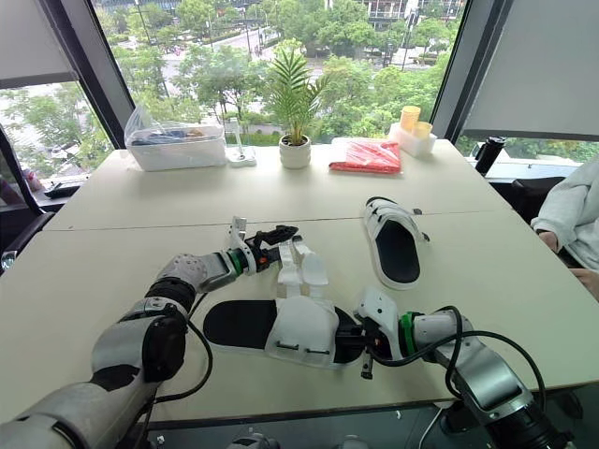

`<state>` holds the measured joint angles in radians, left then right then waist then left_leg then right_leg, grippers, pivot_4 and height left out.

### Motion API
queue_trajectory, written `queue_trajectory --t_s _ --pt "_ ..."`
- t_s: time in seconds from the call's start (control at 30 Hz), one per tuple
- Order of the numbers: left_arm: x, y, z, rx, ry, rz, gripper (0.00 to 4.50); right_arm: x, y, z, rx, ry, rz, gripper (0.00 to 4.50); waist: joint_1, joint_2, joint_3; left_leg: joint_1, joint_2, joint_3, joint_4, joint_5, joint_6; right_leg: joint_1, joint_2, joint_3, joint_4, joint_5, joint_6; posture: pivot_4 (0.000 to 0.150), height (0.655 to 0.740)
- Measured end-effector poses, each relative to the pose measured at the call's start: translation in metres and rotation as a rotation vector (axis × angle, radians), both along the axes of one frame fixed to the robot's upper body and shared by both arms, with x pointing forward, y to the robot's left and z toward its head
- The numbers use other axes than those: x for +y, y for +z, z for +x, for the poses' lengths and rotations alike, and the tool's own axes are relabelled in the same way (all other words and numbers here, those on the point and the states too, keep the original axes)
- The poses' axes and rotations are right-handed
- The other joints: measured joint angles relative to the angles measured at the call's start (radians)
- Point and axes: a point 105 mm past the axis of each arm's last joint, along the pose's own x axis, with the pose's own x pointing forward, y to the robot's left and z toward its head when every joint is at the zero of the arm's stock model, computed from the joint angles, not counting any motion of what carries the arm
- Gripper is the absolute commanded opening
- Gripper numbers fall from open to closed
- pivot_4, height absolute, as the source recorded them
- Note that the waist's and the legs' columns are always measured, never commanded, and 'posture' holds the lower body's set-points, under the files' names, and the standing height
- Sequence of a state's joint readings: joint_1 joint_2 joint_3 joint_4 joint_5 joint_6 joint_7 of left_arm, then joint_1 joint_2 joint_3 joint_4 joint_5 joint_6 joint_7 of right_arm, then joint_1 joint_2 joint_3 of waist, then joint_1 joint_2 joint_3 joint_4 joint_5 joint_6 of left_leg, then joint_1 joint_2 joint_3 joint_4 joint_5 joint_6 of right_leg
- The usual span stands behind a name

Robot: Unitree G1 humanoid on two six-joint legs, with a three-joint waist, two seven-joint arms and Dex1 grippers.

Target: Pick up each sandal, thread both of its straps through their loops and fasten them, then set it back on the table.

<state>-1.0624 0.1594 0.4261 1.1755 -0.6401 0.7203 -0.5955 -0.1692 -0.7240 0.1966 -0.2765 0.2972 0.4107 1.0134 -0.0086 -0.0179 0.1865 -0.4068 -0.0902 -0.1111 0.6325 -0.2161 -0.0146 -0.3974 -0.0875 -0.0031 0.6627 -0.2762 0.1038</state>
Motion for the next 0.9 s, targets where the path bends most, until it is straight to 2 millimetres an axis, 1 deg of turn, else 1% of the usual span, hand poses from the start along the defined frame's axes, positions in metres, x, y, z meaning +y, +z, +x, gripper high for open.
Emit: queue_trajectory --t_s 0.03,0.07,0.17,0.23,0.27,0.33,0.53,0.63,0.7,0.77,0.83,0.87,0.9 --pt "0.001 -0.001 0.002 0.002 0.017 0.008 3.59 0.000 0.000 0.000 -0.001 0.000 0.000 0.00 0.000 0.000 0.000 0.000 0.000 0.000 0.000 0.000 0.000 0.000 0.000 0.000 0.000 0.000 0.000 0.150 0.7400" --pt "0.002 -0.004 0.003 0.008 0.034 0.011 3.14 0.001 0.000 0.000 0.000 -0.001 -0.001 0.00 0.000 0.000 0.000 0.000 0.000 0.000 0.000 0.000 0.000 0.000 0.000 0.000 0.000 0.000 0.000 0.150 0.7400" --pt "0.005 -0.012 0.004 0.027 0.069 0.023 1.59 0.002 0.001 -0.001 -0.001 0.002 -0.001 0.00 -0.001 0.000 0.000 -0.001 0.000 0.000 -0.001 0.000 0.000 -0.001 0.000 0.000 0.000 0.000 0.000 0.150 0.7400" --pt "0.004 -0.007 0.006 0.011 0.078 0.010 0.64 0.001 0.001 -0.001 -0.001 0.000 -0.003 0.00 -0.001 0.000 0.000 0.000 0.000 0.000 -0.001 0.000 0.000 0.000 0.000 0.000 0.000 0.000 0.000 0.150 0.7400" --pt "0.003 -0.004 0.007 0.001 0.078 0.007 0.07 0.001 0.000 0.000 0.000 -0.002 -0.004 0.00 -0.001 0.000 0.000 0.000 0.000 0.000 0.000 0.000 0.000 0.000 0.000 0.000 0.000 0.000 0.000 0.150 0.7400" --pt "0.003 0.000 0.009 -0.010 0.087 0.001 0.02 0.001 0.000 0.000 0.000 -0.003 -0.005 0.00 -0.001 0.000 -0.001 0.000 0.000 0.000 0.000 0.000 0.000 0.000 0.000 0.000 0.000 0.000 0.000 0.150 0.7400" --pt "0.006 0.000 0.009 -0.017 0.084 -0.014 0.02 0.002 0.001 0.000 0.001 0.002 -0.006 0.00 -0.002 0.000 -0.001 0.000 0.000 0.000 -0.001 0.000 0.000 0.000 0.001 0.000 0.000 0.000 0.001 0.150 0.7400" --pt "0.012 0.008 0.004 -0.064 0.020 -0.028 0.02 0.003 0.001 0.000 0.000 0.009 -0.006 0.00 -0.006 0.000 -0.001 -0.001 0.000 0.000 -0.001 0.000 0.000 -0.002 0.002 0.000 0.000 0.000 0.001 0.150 0.7400" --pt "0.016 0.022 0.000 -0.152 -0.054 -0.016 0.02 0.003 0.001 0.000 0.000 0.013 -0.007 0.00 -0.005 0.000 -0.001 -0.001 0.000 0.000 -0.002 0.000 0.000 -0.002 0.002 0.000 0.000 0.000 0.000 0.150 0.7400" --pt "0.013 0.043 -0.011 -0.304 -0.166 -0.002 0.02 0.003 0.002 0.000 0.001 0.015 -0.008 0.00 -0.005 0.000 -0.001 -0.001 0.000 0.000 -0.002 0.000 0.000 -0.002 0.002 0.000 -0.001 0.000 0.000 0.150 0.7400" --pt "0.007 0.067 -0.032 -0.492 -0.308 0.027 0.02 0.003 0.002 0.001 0.001 0.021 -0.009 0.00 -0.007 0.000 -0.001 -0.001 0.000 0.000 -0.002 0.000 0.000 -0.002 0.000 0.001 -0.001 0.000 0.000 0.150 0.7400" --pt "0.002 0.079 -0.050 -0.593 -0.394 0.038 0.02 0.003 0.002 0.001 0.001 0.025 -0.009 0.00 -0.008 0.000 -0.001 -0.001 0.001 0.000 -0.003 0.000 0.000 -0.002 0.000 0.002 -0.002 0.000 0.000 0.150 0.7400" --pt "-0.002 0.086 -0.062 -0.651 -0.447 0.041 0.02 0.003 0.002 0.001 0.001 0.026 -0.010 0.00 -0.007 0.000 -0.001 -0.001 0.001 0.000 -0.003 0.000 0.000 -0.002 0.000 0.002 -0.002 0.000 0.000 0.150 0.7400"
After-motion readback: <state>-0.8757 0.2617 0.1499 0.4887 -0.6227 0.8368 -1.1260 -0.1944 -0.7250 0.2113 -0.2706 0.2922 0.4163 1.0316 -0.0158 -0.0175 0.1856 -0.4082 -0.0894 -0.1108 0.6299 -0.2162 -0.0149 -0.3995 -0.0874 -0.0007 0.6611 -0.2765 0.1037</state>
